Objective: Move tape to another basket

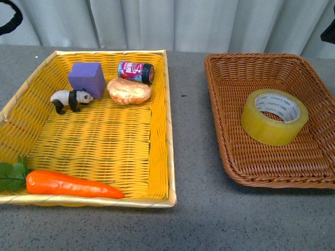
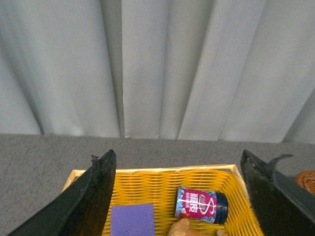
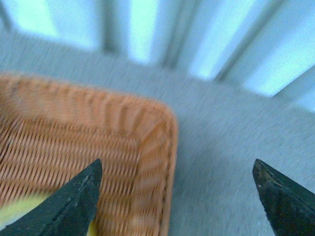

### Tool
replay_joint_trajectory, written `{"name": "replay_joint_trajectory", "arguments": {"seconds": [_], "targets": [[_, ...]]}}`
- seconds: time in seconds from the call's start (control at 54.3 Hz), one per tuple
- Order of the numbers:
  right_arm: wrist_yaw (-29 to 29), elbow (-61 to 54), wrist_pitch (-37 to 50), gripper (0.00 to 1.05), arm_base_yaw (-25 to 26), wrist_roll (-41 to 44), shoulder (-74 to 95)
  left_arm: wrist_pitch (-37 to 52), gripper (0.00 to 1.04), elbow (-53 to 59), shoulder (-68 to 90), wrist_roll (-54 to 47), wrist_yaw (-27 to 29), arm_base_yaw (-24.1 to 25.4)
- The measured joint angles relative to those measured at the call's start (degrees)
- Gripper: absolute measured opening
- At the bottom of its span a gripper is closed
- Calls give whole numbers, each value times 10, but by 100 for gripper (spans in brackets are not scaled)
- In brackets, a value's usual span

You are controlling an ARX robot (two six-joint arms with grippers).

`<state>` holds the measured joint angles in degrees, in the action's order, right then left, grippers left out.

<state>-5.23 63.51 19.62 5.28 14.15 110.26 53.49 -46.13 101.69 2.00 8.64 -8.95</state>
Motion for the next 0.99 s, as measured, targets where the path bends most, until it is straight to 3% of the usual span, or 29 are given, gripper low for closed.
{"name": "replay_joint_trajectory", "arguments": {"seconds": [0.111,0.184,0.276,0.35,0.461,0.682,0.995], "targets": [[11,-147,290,66,-6,-88,-16,51,48,90,-62,-9,-14,14],[16,-216,397,53,-10,-112,-49,62,38,129,-92,-11,-19,21],[19,-274,461,39,-14,-124,-92,71,21,181,-129,-13,-28,30],[22,-340,475,19,-22,-130,-139,76,4,234,-171,-13,-35,40],[35,-400,477,0,-32,-131,-182,76,4,279,-216,-15,-44,47],[53,-493,466,1,-52,-134,-292,97,4,360,-276,-17,-85,80],[54,-584,377,1,-52,-135,-467,-16,4,429,-458,-17,-86,89]]}}
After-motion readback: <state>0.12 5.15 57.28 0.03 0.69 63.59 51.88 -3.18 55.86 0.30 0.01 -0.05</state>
